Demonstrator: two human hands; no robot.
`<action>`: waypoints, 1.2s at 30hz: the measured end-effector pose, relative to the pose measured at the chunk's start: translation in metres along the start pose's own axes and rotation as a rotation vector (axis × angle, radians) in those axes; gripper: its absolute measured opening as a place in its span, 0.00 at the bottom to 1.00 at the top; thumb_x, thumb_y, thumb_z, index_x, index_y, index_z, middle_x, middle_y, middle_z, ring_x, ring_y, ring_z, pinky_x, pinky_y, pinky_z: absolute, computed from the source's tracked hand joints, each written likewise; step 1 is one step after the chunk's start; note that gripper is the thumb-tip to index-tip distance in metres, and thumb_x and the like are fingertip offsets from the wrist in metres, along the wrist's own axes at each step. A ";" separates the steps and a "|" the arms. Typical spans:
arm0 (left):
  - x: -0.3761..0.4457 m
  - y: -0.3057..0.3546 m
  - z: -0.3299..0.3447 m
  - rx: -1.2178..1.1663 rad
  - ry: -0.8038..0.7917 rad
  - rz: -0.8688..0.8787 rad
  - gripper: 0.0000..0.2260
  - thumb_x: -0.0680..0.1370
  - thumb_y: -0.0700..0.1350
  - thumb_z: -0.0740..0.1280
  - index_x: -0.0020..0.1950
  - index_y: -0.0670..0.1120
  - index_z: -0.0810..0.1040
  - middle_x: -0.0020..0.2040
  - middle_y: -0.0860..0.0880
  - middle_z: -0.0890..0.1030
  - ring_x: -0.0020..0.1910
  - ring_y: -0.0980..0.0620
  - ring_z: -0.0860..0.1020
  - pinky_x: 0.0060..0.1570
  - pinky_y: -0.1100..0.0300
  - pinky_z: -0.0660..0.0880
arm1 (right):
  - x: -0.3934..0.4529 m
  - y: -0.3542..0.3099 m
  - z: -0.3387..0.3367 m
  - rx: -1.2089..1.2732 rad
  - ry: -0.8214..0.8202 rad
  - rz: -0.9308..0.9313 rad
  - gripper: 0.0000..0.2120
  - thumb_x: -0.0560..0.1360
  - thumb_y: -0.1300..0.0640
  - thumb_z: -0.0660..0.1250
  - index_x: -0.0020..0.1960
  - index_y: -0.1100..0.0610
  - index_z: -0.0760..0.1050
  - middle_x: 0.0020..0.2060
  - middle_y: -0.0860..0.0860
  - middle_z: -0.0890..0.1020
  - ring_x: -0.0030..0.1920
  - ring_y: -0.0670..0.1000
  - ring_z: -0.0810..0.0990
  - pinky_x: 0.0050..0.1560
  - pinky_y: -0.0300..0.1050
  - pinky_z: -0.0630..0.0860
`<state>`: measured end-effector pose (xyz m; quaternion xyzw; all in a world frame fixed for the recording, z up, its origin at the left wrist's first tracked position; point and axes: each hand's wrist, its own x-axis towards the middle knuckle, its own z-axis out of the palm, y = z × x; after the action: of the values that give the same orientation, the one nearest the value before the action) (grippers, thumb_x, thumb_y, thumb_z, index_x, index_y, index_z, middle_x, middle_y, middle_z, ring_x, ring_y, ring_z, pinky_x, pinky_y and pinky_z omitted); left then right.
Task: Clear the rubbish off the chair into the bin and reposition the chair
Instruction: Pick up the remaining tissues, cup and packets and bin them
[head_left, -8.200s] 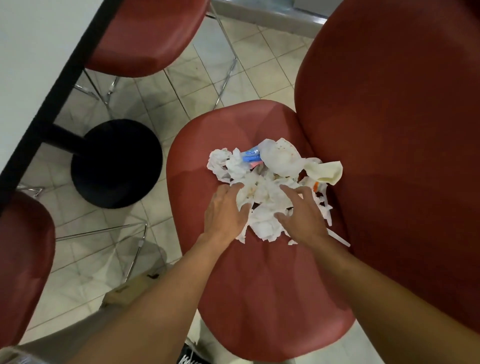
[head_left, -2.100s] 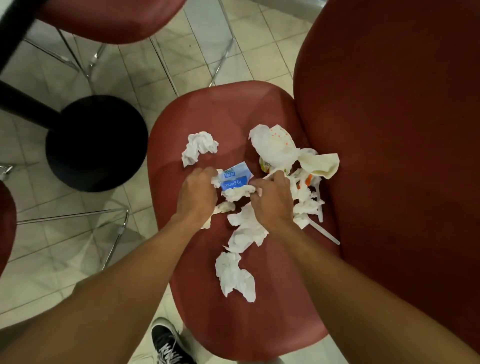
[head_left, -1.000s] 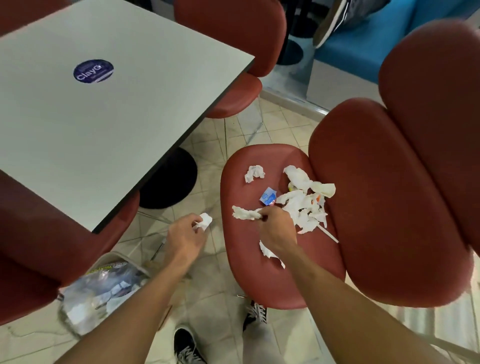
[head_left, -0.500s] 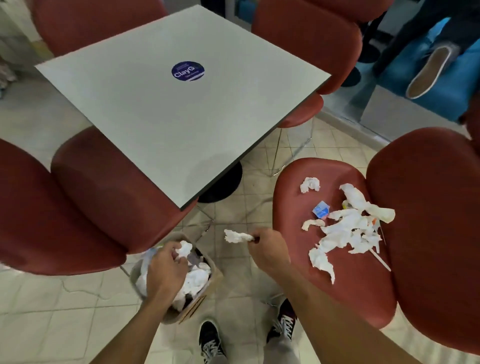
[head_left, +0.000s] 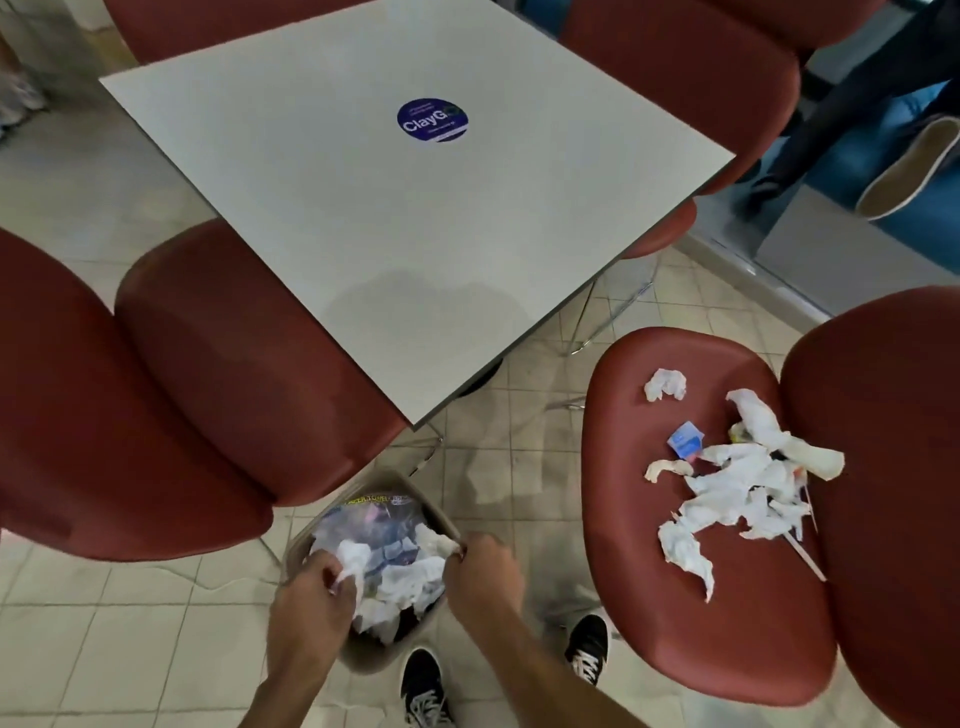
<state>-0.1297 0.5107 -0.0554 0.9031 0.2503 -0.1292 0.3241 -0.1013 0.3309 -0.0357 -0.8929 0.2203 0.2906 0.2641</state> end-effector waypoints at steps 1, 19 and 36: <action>0.002 -0.002 0.003 0.022 -0.013 -0.028 0.09 0.71 0.42 0.70 0.37 0.50 0.70 0.35 0.44 0.79 0.34 0.42 0.75 0.35 0.58 0.68 | 0.002 0.002 0.006 0.023 -0.007 0.013 0.16 0.72 0.57 0.59 0.57 0.53 0.77 0.53 0.53 0.82 0.55 0.57 0.80 0.54 0.47 0.76; 0.001 0.061 0.010 0.389 -0.074 -0.028 0.27 0.65 0.69 0.69 0.57 0.54 0.76 0.54 0.48 0.80 0.55 0.44 0.77 0.48 0.53 0.72 | 0.033 0.053 -0.050 0.098 -0.121 0.057 0.16 0.74 0.59 0.63 0.62 0.52 0.76 0.54 0.50 0.81 0.54 0.51 0.81 0.53 0.41 0.78; -0.027 0.225 0.149 0.355 -0.263 0.266 0.25 0.66 0.69 0.68 0.58 0.59 0.74 0.55 0.52 0.81 0.53 0.49 0.78 0.50 0.57 0.74 | 0.071 0.217 -0.167 0.365 0.187 0.197 0.11 0.70 0.47 0.60 0.48 0.48 0.76 0.41 0.46 0.81 0.42 0.51 0.81 0.42 0.46 0.81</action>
<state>-0.0424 0.2542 -0.0399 0.9463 0.0581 -0.2437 0.2043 -0.1008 0.0482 -0.0400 -0.8274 0.3792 0.1861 0.3701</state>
